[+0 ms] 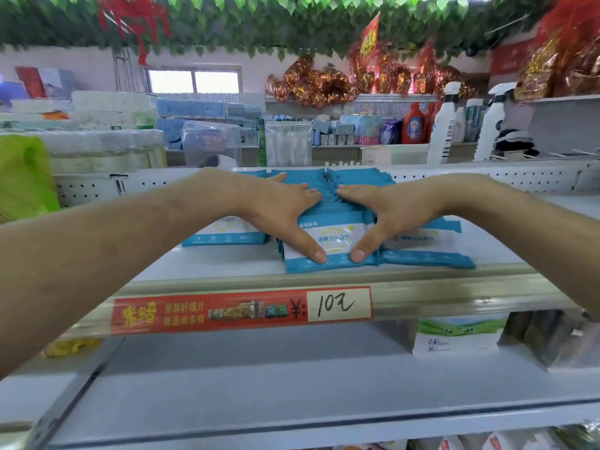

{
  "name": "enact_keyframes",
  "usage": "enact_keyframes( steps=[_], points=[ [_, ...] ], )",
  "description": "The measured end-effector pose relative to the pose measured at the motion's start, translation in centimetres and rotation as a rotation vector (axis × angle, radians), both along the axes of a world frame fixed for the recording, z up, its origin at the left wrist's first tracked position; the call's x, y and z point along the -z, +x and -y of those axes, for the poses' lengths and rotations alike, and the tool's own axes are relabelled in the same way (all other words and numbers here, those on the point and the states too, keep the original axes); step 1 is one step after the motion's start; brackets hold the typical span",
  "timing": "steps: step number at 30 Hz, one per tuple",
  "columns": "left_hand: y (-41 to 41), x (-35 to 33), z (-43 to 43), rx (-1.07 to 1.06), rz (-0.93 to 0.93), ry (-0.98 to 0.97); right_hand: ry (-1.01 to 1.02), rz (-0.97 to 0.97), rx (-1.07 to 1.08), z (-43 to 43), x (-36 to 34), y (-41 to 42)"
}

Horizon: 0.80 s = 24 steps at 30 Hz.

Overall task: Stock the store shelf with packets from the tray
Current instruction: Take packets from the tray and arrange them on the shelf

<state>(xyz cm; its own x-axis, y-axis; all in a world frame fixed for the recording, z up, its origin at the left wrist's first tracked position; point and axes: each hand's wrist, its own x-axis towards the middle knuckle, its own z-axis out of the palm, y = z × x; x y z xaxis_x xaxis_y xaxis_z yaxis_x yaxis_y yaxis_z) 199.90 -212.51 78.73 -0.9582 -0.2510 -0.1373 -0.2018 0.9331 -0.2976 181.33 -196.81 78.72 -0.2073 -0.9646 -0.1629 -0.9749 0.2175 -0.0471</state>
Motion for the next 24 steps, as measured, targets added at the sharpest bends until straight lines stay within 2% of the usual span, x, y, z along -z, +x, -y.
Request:
enact_keyframes(
  steps=[12, 15, 19, 24],
  points=[
    [-1.8, 0.4, 2.6, -0.103, -0.156, -0.147, -0.136, -0.303, -0.120, 5.5, 0.5, -0.5],
    [-1.8, 0.3, 3.0, -0.159, -0.143, -0.139, -0.157, -0.334, -0.147, 6.2, 0.5, -0.1],
    [-1.6, -0.1, 3.4, -0.194, -0.130, -0.013, -0.169, -0.354, -0.154, 5.9, 0.6, 0.0],
    [-1.0, -0.3, 3.9, -0.214, -0.082, -0.032, -0.149, -0.296, -0.140, 5.3, 0.8, -0.3]
  ],
)
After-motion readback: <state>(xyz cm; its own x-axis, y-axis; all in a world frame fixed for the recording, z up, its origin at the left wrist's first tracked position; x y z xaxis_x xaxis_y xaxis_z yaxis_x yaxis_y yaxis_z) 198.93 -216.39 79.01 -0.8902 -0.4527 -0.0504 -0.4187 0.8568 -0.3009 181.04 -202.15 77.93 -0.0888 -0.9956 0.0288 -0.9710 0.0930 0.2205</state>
